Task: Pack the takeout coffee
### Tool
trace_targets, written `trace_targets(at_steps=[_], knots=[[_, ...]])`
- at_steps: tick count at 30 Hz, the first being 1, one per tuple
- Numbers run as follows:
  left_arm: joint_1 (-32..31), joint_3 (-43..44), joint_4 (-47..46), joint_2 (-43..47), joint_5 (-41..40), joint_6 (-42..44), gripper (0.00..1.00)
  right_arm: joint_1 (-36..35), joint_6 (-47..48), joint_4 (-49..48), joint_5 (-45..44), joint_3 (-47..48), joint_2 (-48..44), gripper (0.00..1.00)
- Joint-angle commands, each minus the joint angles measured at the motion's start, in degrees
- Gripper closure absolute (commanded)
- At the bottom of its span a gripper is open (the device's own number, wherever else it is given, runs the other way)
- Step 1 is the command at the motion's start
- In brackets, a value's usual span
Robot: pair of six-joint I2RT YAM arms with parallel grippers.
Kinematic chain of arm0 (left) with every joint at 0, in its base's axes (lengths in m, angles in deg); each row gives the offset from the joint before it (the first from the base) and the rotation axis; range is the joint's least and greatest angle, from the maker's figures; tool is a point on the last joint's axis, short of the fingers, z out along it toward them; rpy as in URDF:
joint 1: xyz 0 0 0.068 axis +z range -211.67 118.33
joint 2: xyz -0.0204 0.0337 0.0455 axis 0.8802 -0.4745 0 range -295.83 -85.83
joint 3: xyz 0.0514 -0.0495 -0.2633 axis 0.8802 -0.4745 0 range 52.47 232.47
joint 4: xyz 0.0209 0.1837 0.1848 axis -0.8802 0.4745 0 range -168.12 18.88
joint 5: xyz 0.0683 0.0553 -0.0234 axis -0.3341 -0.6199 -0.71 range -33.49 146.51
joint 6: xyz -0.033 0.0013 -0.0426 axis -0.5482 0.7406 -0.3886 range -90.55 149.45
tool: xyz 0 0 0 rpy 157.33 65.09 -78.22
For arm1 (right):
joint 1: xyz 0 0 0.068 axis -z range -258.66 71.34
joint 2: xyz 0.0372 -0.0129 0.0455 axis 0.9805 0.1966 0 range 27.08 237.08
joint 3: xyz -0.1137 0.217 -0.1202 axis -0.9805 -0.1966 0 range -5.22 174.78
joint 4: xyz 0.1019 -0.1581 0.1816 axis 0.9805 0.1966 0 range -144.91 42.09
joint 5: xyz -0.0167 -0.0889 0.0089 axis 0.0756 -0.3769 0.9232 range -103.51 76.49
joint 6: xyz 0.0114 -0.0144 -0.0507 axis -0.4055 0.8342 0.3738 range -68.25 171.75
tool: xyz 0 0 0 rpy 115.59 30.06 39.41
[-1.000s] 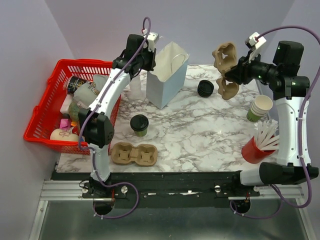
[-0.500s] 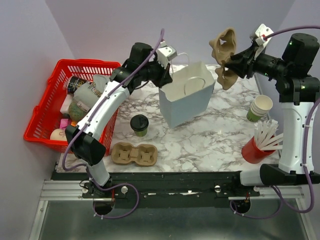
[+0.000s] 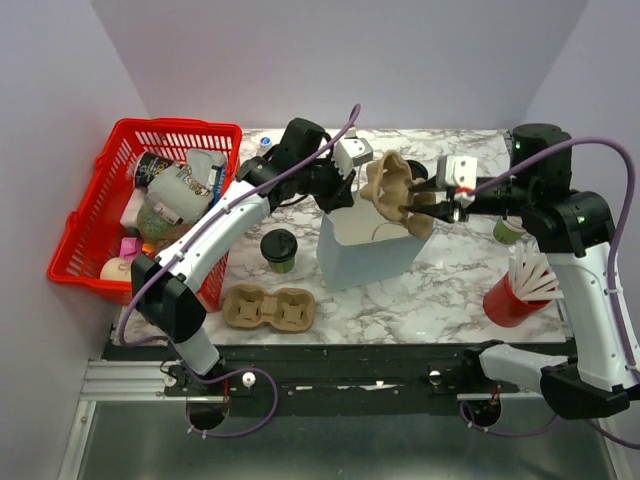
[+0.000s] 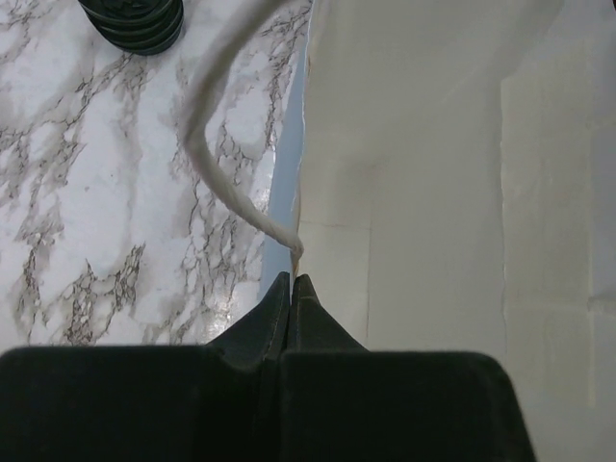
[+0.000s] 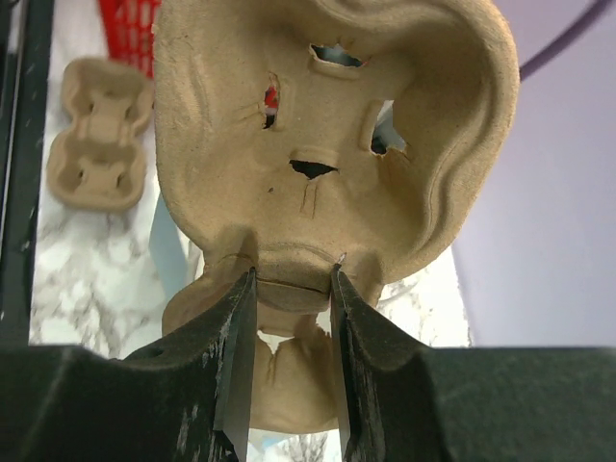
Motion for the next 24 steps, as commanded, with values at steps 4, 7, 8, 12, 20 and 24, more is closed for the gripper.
trace_targets(at_steps=[4,7,8,12,20,24], knots=[[-0.88,-6.39,-4.96,6.88,4.23,2.63,1.00,-4.10,18.30,5.04,-2.15,-9.43,-4.70,1.00],[-1.93,-7.71,-5.23,7.85,3.62,4.83,1.00,-4.98,18.13,5.48,-1.63,-7.87,-3.39,0.99],[-2.20,-7.80,-5.23,8.03,3.62,5.01,1.00,-5.33,17.87,5.66,-1.11,-7.16,-2.95,0.99],[-2.64,-8.15,-5.40,8.03,3.62,4.49,1.00,-8.40,16.99,4.52,-0.49,-5.04,-1.98,0.99],[-3.78,-10.52,-7.78,9.96,2.31,3.87,1.00,-11.84,18.40,2.94,-1.89,-9.96,-1.80,0.99],[-3.78,-13.41,-8.48,11.45,1.95,4.31,1.00,-11.84,14.44,0.21,-1.54,-6.90,-1.01,0.99]])
